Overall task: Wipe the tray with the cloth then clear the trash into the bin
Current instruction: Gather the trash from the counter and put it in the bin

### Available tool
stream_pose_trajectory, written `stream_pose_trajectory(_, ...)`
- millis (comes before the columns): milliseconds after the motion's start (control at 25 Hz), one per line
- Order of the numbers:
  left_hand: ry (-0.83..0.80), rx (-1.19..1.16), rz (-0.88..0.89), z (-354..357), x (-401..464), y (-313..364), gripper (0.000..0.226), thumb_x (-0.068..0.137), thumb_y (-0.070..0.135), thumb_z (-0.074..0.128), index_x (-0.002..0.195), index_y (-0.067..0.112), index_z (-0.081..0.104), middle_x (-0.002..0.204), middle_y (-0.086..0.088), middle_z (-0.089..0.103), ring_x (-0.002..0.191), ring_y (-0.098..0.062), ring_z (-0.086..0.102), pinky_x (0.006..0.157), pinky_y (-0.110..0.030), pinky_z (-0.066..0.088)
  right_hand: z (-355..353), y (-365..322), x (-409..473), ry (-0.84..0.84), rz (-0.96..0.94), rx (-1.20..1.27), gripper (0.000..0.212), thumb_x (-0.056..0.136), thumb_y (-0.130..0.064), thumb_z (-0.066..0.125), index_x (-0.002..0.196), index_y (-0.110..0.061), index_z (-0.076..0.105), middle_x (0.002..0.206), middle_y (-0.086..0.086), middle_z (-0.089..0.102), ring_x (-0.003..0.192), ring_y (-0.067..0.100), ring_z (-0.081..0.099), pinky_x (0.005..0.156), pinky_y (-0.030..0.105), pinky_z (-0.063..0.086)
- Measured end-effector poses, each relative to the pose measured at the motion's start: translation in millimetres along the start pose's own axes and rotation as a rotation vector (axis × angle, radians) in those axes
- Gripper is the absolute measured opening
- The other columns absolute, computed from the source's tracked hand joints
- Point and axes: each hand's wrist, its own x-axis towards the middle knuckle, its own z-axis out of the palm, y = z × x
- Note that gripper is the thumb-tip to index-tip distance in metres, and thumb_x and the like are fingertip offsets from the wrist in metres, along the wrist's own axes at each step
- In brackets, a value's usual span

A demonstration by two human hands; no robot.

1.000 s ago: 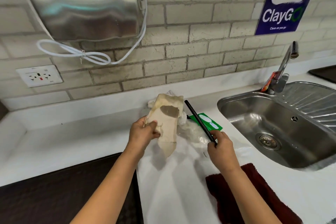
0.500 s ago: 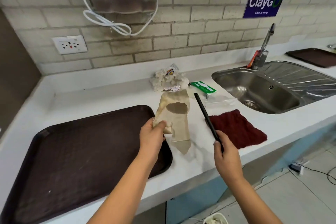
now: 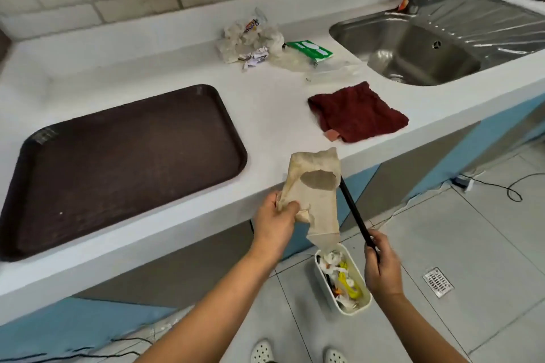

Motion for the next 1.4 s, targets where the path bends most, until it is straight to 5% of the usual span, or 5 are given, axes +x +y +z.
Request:
stream_pose_trajectory(240,0.024,0.126,-0.296,73.7,-20.8,-121.0,0.02,0.086,0.004,0.053,0.076,0.02,0.053,0.075,-0.001,0.058,0.068,-0.017,0.052,0.056,-0.024,0.041,-38.3,128.4,-63.1,-0.277,0.358,-0.245,0.034,0.085,-0.011,0.046,0.119,-0.014,0.055,0.087,0.006,0.065,0.067,0.026,0.057,0.063,0.033,0.047)
stream_pose_trajectory(480,0.15,0.137,-0.54,128.8,5.2,-228.1,0.013,0.087,0.0,0.05,0.097,0.007,0.056,0.099,-0.013,0.061,0.069,-0.022,0.057,0.045,-0.015,0.048,-29.1,222.8,-69.8,-0.564,0.778,-0.36,0.046,0.086,0.0,0.044,0.131,-0.012,0.047,0.12,0.016,0.051,0.107,0.031,0.054,0.087,0.032,0.046)
stream_pose_trajectory(840,0.187,0.149,-0.629,179.0,81.5,-348.4,0.042,0.086,-0.006,0.052,0.124,0.011,0.043,0.109,-0.012,0.052,0.077,-0.023,0.058,0.044,-0.018,0.052,42.5,317.3,-33.0,-0.597,0.846,-0.234,0.059,0.086,0.006,0.036,0.136,-0.026,0.041,0.123,0.016,0.054,0.083,0.022,0.051,0.05,0.012,0.039)
stream_pose_trajectory(1000,0.088,0.231,-0.575,192.1,109.7,-393.0,0.059,0.087,-0.01,0.047,0.134,0.025,0.04,0.113,-0.008,0.049,0.089,-0.024,0.057,0.05,-0.021,0.054,66.8,355.6,-19.6,-0.584,0.894,-0.183,0.061,0.083,0.008,0.037,0.136,-0.023,0.042,0.123,0.018,0.055,0.083,0.023,0.051,0.06,0.021,0.042)
stream_pose_trajectory(1400,-0.011,0.3,-0.552,226.2,172.8,-459.2,0.026,0.09,-0.003,0.046,0.1,0.018,0.057,0.11,-0.005,0.056,0.095,-0.022,0.057,0.058,-0.023,0.055,118.5,404.6,22.3,-0.458,0.866,-0.079,0.055,0.085,0.006,0.037,0.131,-0.02,0.053,0.122,0.013,0.057,0.085,0.025,0.055,0.063,0.021,0.041)
